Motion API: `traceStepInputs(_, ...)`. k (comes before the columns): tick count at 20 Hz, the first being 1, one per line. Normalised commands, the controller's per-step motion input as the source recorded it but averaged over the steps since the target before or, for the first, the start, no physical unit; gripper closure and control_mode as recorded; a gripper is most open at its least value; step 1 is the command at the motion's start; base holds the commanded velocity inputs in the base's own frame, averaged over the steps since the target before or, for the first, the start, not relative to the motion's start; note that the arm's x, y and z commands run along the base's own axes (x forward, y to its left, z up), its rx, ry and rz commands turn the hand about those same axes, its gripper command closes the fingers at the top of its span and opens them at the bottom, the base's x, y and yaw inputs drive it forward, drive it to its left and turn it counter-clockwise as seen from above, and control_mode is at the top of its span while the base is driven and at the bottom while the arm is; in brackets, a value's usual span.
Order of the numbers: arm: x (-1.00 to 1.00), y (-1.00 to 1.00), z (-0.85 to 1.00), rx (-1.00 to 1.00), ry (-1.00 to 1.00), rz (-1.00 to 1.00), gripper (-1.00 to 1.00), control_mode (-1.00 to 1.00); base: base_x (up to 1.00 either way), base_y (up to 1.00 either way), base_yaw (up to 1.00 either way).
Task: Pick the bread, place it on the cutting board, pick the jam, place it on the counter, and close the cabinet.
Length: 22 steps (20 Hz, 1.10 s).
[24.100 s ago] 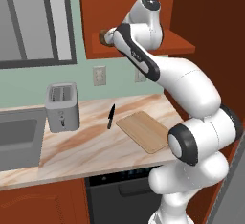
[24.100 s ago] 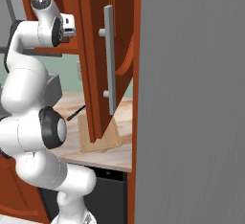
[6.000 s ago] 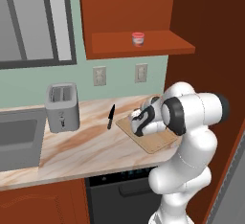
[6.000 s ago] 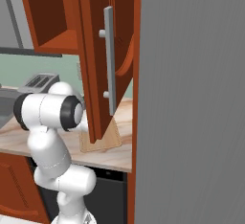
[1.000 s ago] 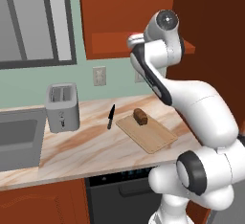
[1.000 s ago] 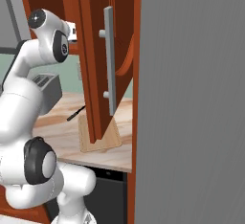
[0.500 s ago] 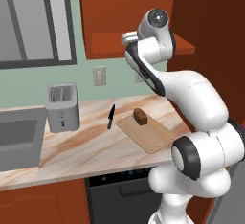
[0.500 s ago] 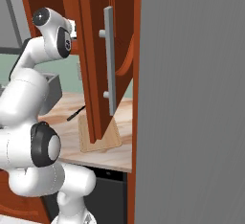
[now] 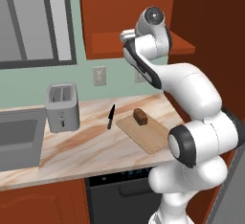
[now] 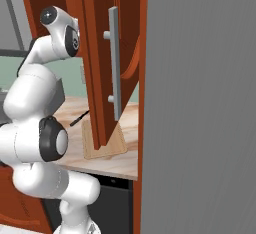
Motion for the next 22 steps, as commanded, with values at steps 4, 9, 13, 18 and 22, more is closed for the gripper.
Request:
traceStepInputs(4, 0.26, 0.00, 0.00, 0.00, 0.00, 0.00, -1.00, -1.00, 0.00, 0.00, 0.00)
traceStepInputs(9, 0.25, 0.00, 0.00, 0.00, 0.00, 0.00, -1.00, -1.00, 0.00, 0.00, 0.00)
traceStepInputs(13, 0.16, 0.00, 0.00, 0.00, 0.00, 0.00, -1.00, -1.00, 0.00, 0.00, 0.00)
traceStepInputs(18, 0.06, 0.00, -0.01, 0.00, 0.00, 0.00, -1.00, -1.00, 0.00, 0.00, 0.00)
traceStepInputs(22, 0.05, 0.00, -0.04, 0.00, 0.00, 0.00, -1.00, -1.00, 0.00, 0.00, 0.00)
